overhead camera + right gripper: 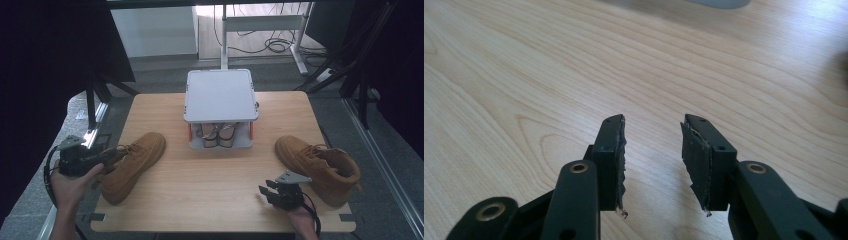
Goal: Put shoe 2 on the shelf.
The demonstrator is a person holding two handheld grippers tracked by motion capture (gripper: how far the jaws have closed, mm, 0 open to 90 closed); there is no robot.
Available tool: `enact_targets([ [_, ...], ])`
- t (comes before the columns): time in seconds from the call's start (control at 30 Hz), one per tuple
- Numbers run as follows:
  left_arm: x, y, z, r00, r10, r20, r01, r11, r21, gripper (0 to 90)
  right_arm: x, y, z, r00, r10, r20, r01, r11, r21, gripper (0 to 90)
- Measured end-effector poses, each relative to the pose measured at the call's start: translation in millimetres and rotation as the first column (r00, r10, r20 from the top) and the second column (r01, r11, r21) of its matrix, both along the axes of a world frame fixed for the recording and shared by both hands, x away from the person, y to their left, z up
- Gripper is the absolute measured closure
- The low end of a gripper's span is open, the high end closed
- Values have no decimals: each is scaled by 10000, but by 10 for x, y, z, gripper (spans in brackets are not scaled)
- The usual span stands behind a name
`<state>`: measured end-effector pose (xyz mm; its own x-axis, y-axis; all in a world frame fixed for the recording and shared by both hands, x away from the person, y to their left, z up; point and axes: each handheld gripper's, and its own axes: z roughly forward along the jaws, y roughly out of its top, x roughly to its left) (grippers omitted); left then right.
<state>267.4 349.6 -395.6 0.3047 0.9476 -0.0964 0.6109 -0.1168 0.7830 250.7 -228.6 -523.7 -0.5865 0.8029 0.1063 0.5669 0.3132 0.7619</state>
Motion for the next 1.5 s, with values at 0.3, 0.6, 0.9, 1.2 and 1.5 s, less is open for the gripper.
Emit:
enact_targets([
  [0.3, 24, 224, -193, 9977, 365, -576, -370, 9993, -74, 471, -10, -31, 3, 9999, -122, -38, 123, 9999, 19, 609],
  [0.6, 149, 297, -371, 9899, 484, -1331, -504, 9987, -116, 551, -37, -28, 4, 9998, -190, -12, 190, 9998, -13, 602],
  [0.9, 246, 255, -366, 9783, 132, -2070, -148, 9999, -61, 677, -61, -55, 48, 9992, -357, 164, 356, 9993, 111, 598],
  [1.2, 231, 254, -374, 9796, 234, -1994, -268, 9995, -141, 717, -183, -346, 488, 9905, -820, 1107, 695, 9912, 1130, 598],
  [1.5, 249, 267, -366, 9766, 259, -2135, -318, 9992, -238, 729, -240, -931, 1068, 9692, -1499, 1953, 1183, 9793, 1642, 587],
])
